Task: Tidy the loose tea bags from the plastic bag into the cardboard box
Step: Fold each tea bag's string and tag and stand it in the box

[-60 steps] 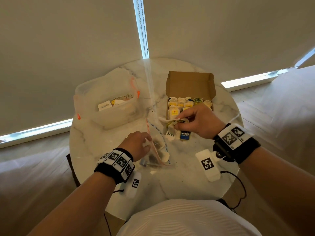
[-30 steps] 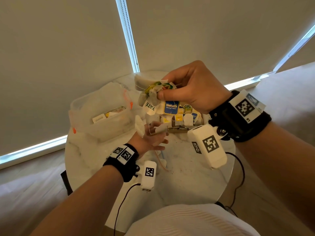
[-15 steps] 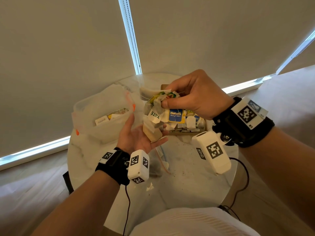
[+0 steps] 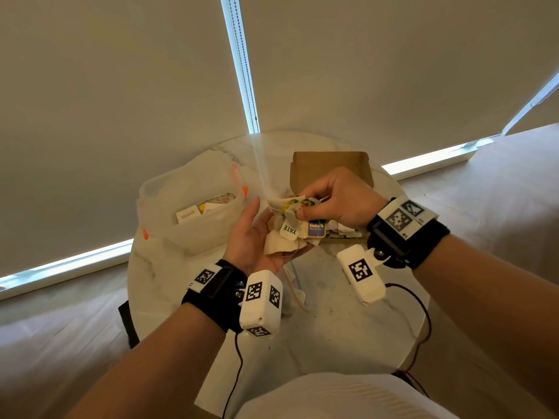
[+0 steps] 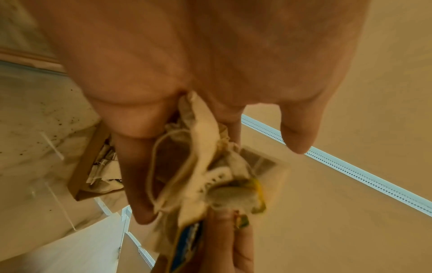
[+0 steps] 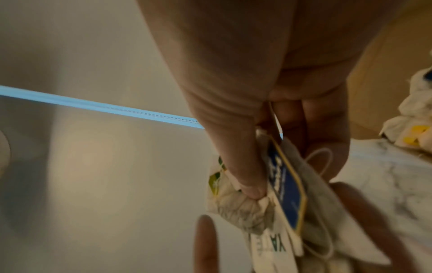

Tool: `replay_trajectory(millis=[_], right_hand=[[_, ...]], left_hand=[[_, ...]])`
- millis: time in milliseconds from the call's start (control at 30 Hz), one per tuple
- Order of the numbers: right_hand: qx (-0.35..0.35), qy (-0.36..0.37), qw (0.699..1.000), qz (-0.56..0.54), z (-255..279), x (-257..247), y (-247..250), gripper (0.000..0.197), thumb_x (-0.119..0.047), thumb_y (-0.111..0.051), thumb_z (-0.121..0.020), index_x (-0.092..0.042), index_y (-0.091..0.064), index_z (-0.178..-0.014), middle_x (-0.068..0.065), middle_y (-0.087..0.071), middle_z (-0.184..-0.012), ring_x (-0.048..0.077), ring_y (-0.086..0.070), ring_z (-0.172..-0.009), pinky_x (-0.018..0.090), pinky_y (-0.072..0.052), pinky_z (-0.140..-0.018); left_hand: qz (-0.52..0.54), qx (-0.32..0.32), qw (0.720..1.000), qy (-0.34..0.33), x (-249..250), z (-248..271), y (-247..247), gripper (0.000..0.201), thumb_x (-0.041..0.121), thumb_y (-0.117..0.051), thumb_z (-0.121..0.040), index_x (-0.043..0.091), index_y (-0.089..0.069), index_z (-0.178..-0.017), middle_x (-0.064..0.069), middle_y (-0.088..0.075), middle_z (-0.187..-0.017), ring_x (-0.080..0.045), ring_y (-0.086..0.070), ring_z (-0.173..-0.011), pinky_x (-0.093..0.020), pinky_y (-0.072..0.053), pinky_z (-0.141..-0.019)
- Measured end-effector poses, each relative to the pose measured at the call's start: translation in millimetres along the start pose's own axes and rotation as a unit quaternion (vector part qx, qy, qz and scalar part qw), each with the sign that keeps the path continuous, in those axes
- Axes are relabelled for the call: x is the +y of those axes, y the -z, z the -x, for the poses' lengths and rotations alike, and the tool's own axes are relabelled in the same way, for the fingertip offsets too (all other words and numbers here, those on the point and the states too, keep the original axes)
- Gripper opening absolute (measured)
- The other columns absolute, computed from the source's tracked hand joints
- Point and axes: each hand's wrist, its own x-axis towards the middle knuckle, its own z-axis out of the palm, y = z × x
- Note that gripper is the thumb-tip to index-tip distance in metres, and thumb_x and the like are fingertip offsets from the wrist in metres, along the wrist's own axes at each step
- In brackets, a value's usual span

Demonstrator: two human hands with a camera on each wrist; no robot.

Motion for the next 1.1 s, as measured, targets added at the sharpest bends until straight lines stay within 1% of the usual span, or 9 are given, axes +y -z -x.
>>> replay_trajectory(millis=[100, 167, 267, 367, 567, 733, 833, 967, 1100], right_hand=[[-0.017, -0.004, 0.999, 0.034, -4, 6, -4, 0.018, -0.018, -0.082, -0.077, -0.018, -0.078, -0.094, -0.001, -0.076, -0.089, 0.016, -0.073, -0.081, 0.037, -0.061, -0.074], [-0.025, 0.0, 0.998, 0.053, -6, 7, -6, 0.018, -0.019, -0.081, -0.078, -0.019, -0.077, -0.095, -0.003, -0.076, -0.089, 0.012, -0.072, -0.079, 0.028, -0.058, -0.068], [-0.024, 0.004, 0.997, 0.08, -11, 7, -10, 0.017, -0.022, -0.08, -0.079, -0.019, -0.078, -0.096, -0.004, -0.075, -0.087, 0.012, -0.071, -0.077, 0.026, -0.058, -0.066], [-0.009, 0.017, 0.994, 0.104, -14, 9, -16, 0.014, -0.026, -0.079, -0.081, -0.019, -0.077, -0.093, -0.003, -0.074, -0.083, 0.011, -0.069, -0.074, 0.028, -0.057, -0.064], [0.077, -0.014, 0.992, 0.094, -15, 16, -23, 0.031, -0.038, -0.083, -0.073, -0.021, -0.068, -0.094, -0.003, -0.067, -0.072, -0.001, -0.057, -0.053, 0.011, -0.043, -0.047], [0.105, -0.06, 0.991, -0.064, -5, 18, -21, 0.031, -0.038, -0.066, -0.089, -0.01, -0.067, -0.103, 0.008, -0.073, -0.078, 0.02, -0.068, -0.057, 0.026, -0.055, -0.051], [0.097, -0.076, 0.989, -0.085, 4, 24, -22, 0.022, -0.031, -0.071, -0.087, -0.011, -0.071, -0.094, 0.008, -0.074, -0.078, 0.018, -0.069, -0.062, 0.027, -0.057, -0.057], [0.119, -0.052, 0.988, -0.085, 11, 28, -31, 0.007, -0.014, -0.078, -0.081, -0.012, -0.072, -0.081, 0.008, -0.074, -0.076, 0.018, -0.071, -0.065, 0.025, -0.057, -0.057], [0.17, -0.047, 0.98, -0.092, 9, 31, -34, 0.013, -0.009, -0.076, -0.083, -0.018, -0.069, -0.077, 0.007, -0.073, -0.077, 0.02, -0.069, -0.064, 0.035, -0.06, -0.062]], left_hand=[[-0.03, -0.023, 0.999, -0.011, 1, 0, 0, 0.061, 0.06, -0.053, -0.08, 0.021, -0.061, -0.126, -0.01, -0.068, -0.122, -0.034, -0.067, -0.105, -0.052, -0.052, -0.091], [-0.05, -0.044, 0.998, -0.017, -1, 1, 3, 0.063, 0.058, -0.072, -0.073, 0.023, -0.062, -0.124, -0.011, -0.067, -0.124, -0.034, -0.067, -0.106, -0.053, -0.056, -0.088], [-0.074, -0.064, 0.995, -0.027, -4, -2, 9, 0.066, 0.04, -0.088, -0.067, 0.024, -0.061, -0.124, -0.013, -0.065, -0.127, -0.035, -0.066, -0.108, -0.055, -0.056, -0.086], [-0.085, -0.041, 0.995, -0.035, -2, -5, 8, 0.041, 0.022, -0.069, -0.087, 0.02, -0.058, -0.126, -0.016, -0.065, -0.124, -0.036, -0.068, -0.105, -0.054, -0.058, -0.084], [-0.069, 0.019, 0.997, -0.033, 0, -5, 5, 0.051, 0.021, -0.059, -0.087, 0.007, -0.052, -0.135, -0.021, -0.067, -0.117, -0.034, -0.071, -0.094, -0.048, -0.061, -0.074], [-0.054, 0.034, 0.998, -0.028, 0, -8, 9, 0.05, 0.026, -0.055, -0.093, 0.006, -0.049, -0.139, -0.02, -0.067, -0.122, -0.032, -0.071, -0.098, -0.045, -0.061, -0.076], [-0.034, 0.046, 0.998, -0.037, 1, -10, 10, 0.042, 0.023, -0.051, -0.097, 0.005, -0.053, -0.135, -0.02, -0.069, -0.117, -0.032, -0.072, -0.096, -0.045, -0.061, -0.077], [-0.033, 0.047, 0.997, -0.052, 0, -11, 9, 0.027, 0.022, -0.047, -0.101, 0.011, -0.061, -0.12, -0.018, -0.072, -0.112, -0.031, -0.072, -0.094, -0.047, -0.056, -0.085], [-0.021, 0.064, 0.996, -0.058, -2, -9, 10, 0.028, 0.021, -0.047, -0.101, 0.01, -0.059, -0.124, -0.019, -0.071, -0.113, -0.034, -0.071, -0.097, -0.048, -0.058, -0.082]])
